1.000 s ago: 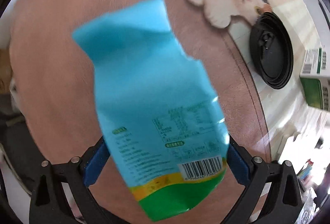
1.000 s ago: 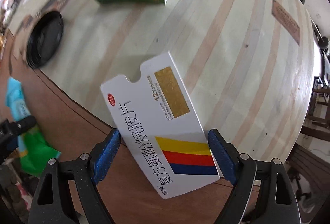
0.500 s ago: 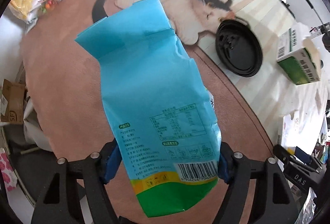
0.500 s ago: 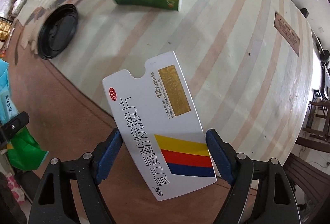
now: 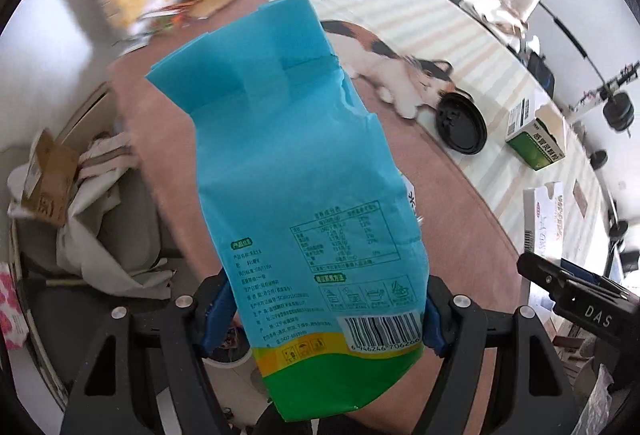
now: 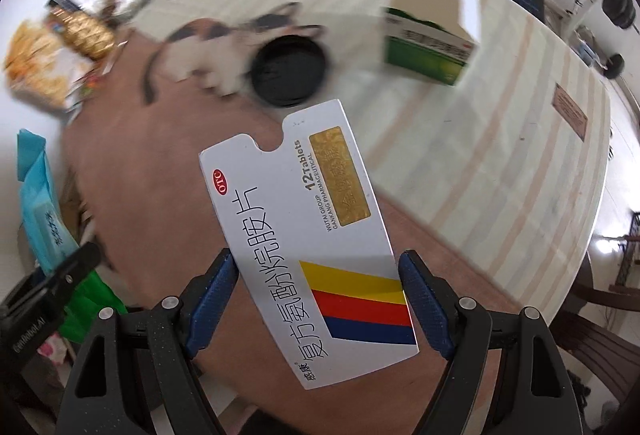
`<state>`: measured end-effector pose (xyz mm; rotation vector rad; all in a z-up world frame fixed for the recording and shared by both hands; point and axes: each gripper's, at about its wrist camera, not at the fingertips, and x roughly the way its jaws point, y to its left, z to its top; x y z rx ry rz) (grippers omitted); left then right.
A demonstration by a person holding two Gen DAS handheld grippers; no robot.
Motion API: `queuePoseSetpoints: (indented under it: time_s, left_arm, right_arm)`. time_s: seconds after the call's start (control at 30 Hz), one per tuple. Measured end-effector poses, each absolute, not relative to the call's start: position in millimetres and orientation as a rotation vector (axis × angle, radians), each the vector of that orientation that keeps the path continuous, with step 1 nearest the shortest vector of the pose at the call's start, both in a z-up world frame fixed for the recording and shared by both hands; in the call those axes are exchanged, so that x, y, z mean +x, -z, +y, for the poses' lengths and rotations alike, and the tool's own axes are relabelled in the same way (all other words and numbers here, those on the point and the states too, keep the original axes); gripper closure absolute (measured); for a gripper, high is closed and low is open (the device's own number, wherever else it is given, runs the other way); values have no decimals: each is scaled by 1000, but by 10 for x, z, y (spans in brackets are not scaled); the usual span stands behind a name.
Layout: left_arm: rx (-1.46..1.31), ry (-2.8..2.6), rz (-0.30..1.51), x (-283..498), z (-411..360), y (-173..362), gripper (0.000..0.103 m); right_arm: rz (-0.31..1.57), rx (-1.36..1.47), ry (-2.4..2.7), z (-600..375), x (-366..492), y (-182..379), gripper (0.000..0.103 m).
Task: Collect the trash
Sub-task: 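Carry the snack bag and medicine box over the trash bin, then open both tools to drop the snack bag and box into the bin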
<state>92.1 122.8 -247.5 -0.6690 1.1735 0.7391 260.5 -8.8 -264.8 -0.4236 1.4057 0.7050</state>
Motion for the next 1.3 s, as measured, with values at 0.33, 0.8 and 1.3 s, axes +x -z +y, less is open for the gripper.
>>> queuePoseSetpoints:
  time_s: [0.33, 0.8, 1.3]
  left_arm:
    - [-836, -854, 1105, -1110, 1244, 2546, 31]
    - [-1377, -795, 1197, -3043, 1422, 5319, 29]
    - [-1482, -967, 1161, -3726, 1653, 7237, 1]
  right_arm:
    - [1411, -512, -902, 200, 769, 2537, 20]
    - [1819, -654, -823, 293, -997, 5308, 20]
    - [2073, -552, -843, 725, -1343, 7869, 0]
